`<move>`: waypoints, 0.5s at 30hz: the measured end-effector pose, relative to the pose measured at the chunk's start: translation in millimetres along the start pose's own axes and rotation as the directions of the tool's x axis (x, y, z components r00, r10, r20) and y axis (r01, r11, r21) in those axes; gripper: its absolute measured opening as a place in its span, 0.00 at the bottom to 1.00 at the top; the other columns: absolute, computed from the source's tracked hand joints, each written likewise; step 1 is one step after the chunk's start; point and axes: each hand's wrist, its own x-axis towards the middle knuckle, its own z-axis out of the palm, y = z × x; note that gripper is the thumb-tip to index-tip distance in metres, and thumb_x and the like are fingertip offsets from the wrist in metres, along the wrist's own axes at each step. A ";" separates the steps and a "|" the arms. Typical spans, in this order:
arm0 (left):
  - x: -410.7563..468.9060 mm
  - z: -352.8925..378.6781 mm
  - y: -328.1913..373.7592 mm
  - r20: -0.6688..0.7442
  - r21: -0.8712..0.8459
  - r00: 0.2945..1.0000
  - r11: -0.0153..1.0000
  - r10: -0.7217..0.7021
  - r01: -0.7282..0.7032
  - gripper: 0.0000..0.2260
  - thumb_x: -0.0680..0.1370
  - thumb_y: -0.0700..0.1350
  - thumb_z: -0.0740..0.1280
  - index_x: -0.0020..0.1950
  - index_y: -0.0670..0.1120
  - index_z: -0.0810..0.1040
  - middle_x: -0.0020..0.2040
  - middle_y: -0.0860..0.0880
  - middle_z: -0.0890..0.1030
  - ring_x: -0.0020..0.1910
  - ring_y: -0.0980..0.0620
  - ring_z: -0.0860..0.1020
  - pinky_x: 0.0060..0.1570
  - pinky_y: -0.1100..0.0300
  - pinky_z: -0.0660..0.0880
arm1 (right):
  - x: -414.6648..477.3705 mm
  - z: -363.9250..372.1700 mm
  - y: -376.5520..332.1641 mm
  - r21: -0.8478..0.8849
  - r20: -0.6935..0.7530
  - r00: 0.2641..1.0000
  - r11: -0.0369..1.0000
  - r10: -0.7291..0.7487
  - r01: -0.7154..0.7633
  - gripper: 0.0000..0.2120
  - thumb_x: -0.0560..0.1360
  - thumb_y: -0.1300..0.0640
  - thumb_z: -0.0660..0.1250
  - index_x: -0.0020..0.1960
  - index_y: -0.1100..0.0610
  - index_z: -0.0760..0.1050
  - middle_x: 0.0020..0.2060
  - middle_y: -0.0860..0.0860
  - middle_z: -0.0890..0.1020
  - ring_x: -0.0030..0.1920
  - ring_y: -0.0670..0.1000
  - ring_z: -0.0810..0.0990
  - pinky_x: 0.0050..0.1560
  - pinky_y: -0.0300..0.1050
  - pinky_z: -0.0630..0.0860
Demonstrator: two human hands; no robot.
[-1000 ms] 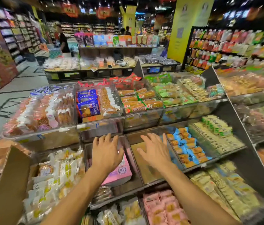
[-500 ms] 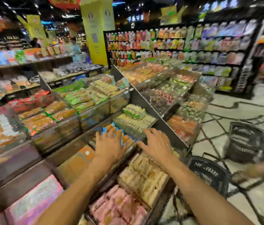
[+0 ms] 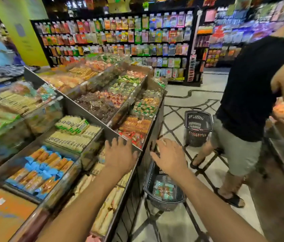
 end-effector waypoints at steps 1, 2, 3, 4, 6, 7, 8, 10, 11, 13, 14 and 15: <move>9.2 3.1 10.6 0.000 -0.007 1.000 1.000 0.021 -0.021 0.30 0.83 0.62 0.56 0.82 0.48 0.62 0.79 0.41 0.66 0.78 0.38 0.63 0.77 0.35 0.56 | 1.8 0.8 12.2 -0.013 0.005 1.000 1.000 0.021 -0.021 0.27 0.81 0.36 0.60 0.72 0.51 0.73 0.65 0.55 0.78 0.66 0.59 0.76 0.65 0.55 0.72; 18.1 5.8 20.6 -0.003 -0.015 0.999 0.999 0.041 -0.041 0.30 0.83 0.62 0.57 0.81 0.48 0.62 0.79 0.41 0.66 0.78 0.37 0.63 0.78 0.35 0.56 | 5.1 3.0 23.5 -0.021 0.007 0.999 0.999 0.039 -0.039 0.26 0.82 0.36 0.60 0.72 0.51 0.73 0.65 0.55 0.78 0.66 0.59 0.76 0.65 0.55 0.72; 28.1 8.6 30.2 -0.001 -0.017 0.998 0.998 0.062 -0.062 0.30 0.83 0.61 0.57 0.81 0.47 0.62 0.79 0.40 0.67 0.78 0.37 0.63 0.77 0.35 0.56 | 8.9 5.1 34.5 -0.028 0.008 0.998 0.998 0.061 -0.060 0.25 0.82 0.37 0.60 0.71 0.51 0.73 0.65 0.55 0.78 0.66 0.59 0.75 0.65 0.56 0.72; 38.5 11.4 39.2 0.005 -0.016 0.997 0.996 0.083 -0.083 0.30 0.83 0.61 0.57 0.81 0.47 0.63 0.79 0.40 0.66 0.78 0.36 0.63 0.77 0.35 0.57 | 13.8 7.2 44.4 -0.037 0.006 0.997 0.996 0.081 -0.081 0.25 0.82 0.37 0.60 0.70 0.51 0.73 0.65 0.55 0.78 0.66 0.59 0.76 0.65 0.56 0.72; 60.5 19.1 55.3 0.013 -0.007 0.992 0.992 0.123 -0.123 0.29 0.83 0.61 0.57 0.80 0.47 0.64 0.78 0.39 0.67 0.78 0.36 0.63 0.77 0.35 0.56 | 25.7 15.0 63.4 -0.069 -0.012 0.993 0.990 0.119 -0.120 0.25 0.80 0.35 0.60 0.68 0.51 0.74 0.61 0.55 0.80 0.62 0.59 0.78 0.62 0.57 0.74; 71.2 23.0 61.9 0.014 0.000 0.990 0.990 0.139 -0.139 0.28 0.83 0.61 0.57 0.79 0.47 0.65 0.77 0.39 0.68 0.78 0.36 0.64 0.77 0.35 0.56 | 32.0 20.8 72.5 -0.083 -0.020 0.990 0.987 0.137 -0.138 0.24 0.80 0.35 0.61 0.66 0.51 0.75 0.58 0.54 0.81 0.59 0.59 0.79 0.60 0.56 0.74; 82.6 28.1 68.0 0.015 0.005 0.988 0.988 0.154 -0.154 0.28 0.83 0.61 0.57 0.79 0.47 0.65 0.76 0.39 0.69 0.77 0.36 0.64 0.77 0.35 0.56 | 39.3 27.5 81.1 -0.093 -0.026 0.988 0.984 0.151 -0.153 0.24 0.79 0.35 0.61 0.65 0.51 0.75 0.57 0.54 0.81 0.58 0.59 0.80 0.59 0.56 0.75; 107.5 40.1 79.4 0.017 0.006 0.983 0.983 0.184 -0.184 0.28 0.83 0.61 0.57 0.79 0.48 0.65 0.76 0.40 0.69 0.76 0.36 0.65 0.77 0.36 0.57 | 55.7 41.3 97.0 -0.113 -0.016 0.982 0.976 0.186 -0.187 0.25 0.78 0.35 0.62 0.65 0.52 0.76 0.56 0.54 0.81 0.57 0.59 0.80 0.59 0.57 0.76; 120.4 46.8 84.2 0.018 0.002 0.980 0.980 0.198 -0.198 0.28 0.82 0.61 0.58 0.79 0.48 0.66 0.76 0.40 0.69 0.76 0.36 0.65 0.76 0.37 0.57 | 64.9 48.0 103.7 -0.121 -0.008 0.979 0.972 0.203 -0.203 0.25 0.78 0.35 0.62 0.65 0.52 0.76 0.56 0.55 0.81 0.57 0.59 0.80 0.59 0.57 0.77; 146.5 62.0 92.7 0.012 -0.001 0.974 0.974 0.228 -0.228 0.29 0.82 0.61 0.59 0.79 0.49 0.66 0.75 0.40 0.69 0.76 0.36 0.65 0.76 0.37 0.58 | 84.9 62.6 115.8 -0.136 0.017 0.972 0.963 0.235 -0.231 0.25 0.78 0.36 0.61 0.65 0.52 0.76 0.56 0.55 0.82 0.56 0.59 0.80 0.59 0.56 0.76; 160.4 70.3 96.5 0.017 -0.006 0.969 0.969 0.246 -0.246 0.29 0.82 0.61 0.58 0.80 0.49 0.65 0.76 0.41 0.69 0.76 0.36 0.65 0.77 0.37 0.57 | 95.6 69.6 121.0 -0.146 0.034 0.968 0.960 0.248 -0.241 0.25 0.78 0.36 0.60 0.65 0.52 0.77 0.56 0.55 0.82 0.56 0.60 0.80 0.58 0.56 0.75; 174.5 79.6 99.8 0.028 -0.013 0.964 0.965 0.263 -0.263 0.29 0.82 0.61 0.58 0.80 0.49 0.64 0.76 0.41 0.69 0.77 0.36 0.64 0.78 0.36 0.56 | 105.4 76.5 124.9 -0.154 0.044 0.965 0.956 0.259 -0.250 0.25 0.78 0.36 0.61 0.64 0.52 0.77 0.55 0.55 0.82 0.56 0.60 0.80 0.57 0.56 0.74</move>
